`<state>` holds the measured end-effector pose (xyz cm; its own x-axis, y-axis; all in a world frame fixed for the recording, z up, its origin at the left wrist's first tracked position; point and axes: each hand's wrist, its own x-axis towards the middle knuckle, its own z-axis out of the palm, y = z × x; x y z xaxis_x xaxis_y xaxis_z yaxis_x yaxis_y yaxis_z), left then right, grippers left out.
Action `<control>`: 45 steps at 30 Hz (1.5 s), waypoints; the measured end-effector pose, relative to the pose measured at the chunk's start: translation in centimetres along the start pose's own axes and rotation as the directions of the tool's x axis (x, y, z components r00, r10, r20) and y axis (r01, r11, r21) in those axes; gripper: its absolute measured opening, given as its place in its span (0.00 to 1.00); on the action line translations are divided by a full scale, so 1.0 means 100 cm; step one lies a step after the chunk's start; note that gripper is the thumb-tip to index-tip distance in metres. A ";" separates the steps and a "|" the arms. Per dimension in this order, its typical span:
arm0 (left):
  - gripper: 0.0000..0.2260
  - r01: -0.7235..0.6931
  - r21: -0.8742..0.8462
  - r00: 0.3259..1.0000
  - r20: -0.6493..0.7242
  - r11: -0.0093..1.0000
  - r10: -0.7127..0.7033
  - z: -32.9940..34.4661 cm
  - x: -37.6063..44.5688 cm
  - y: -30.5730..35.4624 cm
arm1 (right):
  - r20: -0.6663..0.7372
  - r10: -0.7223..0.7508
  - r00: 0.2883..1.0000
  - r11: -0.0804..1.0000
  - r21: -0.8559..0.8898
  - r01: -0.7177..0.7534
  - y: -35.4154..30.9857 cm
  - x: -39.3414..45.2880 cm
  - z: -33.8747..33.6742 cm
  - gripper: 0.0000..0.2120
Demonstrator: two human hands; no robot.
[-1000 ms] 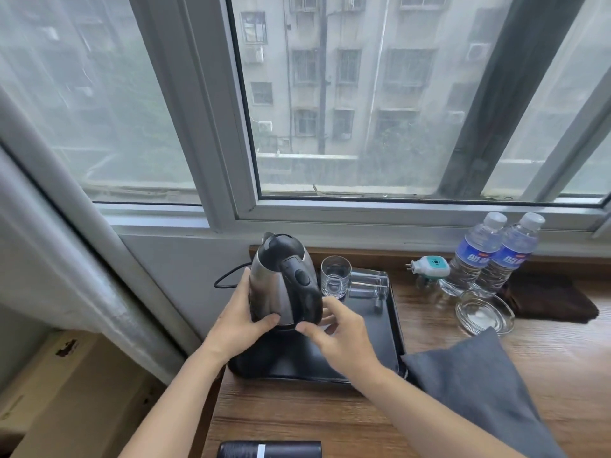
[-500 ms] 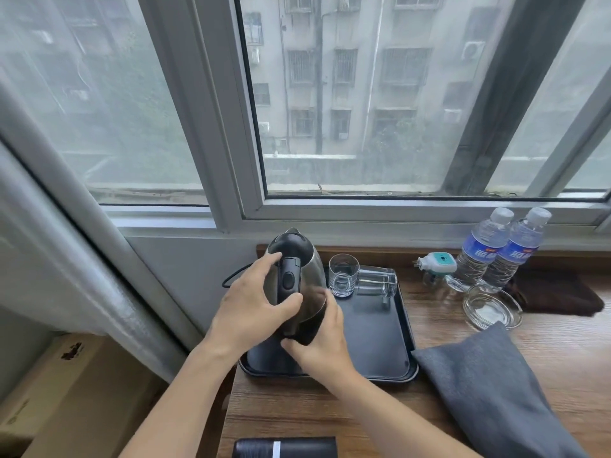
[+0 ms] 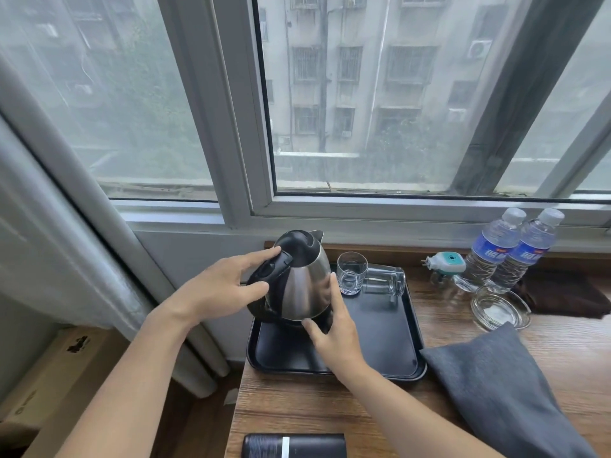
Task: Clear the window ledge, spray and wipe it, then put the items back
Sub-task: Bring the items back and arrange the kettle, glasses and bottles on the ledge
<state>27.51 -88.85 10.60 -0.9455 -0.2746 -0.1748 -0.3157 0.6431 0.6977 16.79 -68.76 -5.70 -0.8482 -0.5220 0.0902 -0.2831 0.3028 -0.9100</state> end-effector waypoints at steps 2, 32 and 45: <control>0.29 -0.010 0.028 1.000 0.018 1.000 0.009 -0.004 0.001 0.000 | -0.054 0.026 0.998 0.999 -0.019 -0.027 -0.003 -0.002 0.005 0.51; 0.29 -0.453 0.260 0.714 -0.467 0.853 0.522 0.104 0.002 0.071 | 0.216 0.178 0.960 0.510 -0.855 0.098 0.018 0.109 -0.153 0.37; 0.25 -0.322 0.077 0.865 -0.381 0.944 0.326 0.167 0.062 0.069 | 0.324 0.088 0.942 0.538 -0.811 0.229 0.049 0.115 -0.162 0.30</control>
<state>18.13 -74.16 2.69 -0.8910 -0.3001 0.3406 0.0002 0.7500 0.6614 -1.61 -60.37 -2.52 -0.6785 -0.7237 -0.1260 -0.7099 0.6901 -0.1411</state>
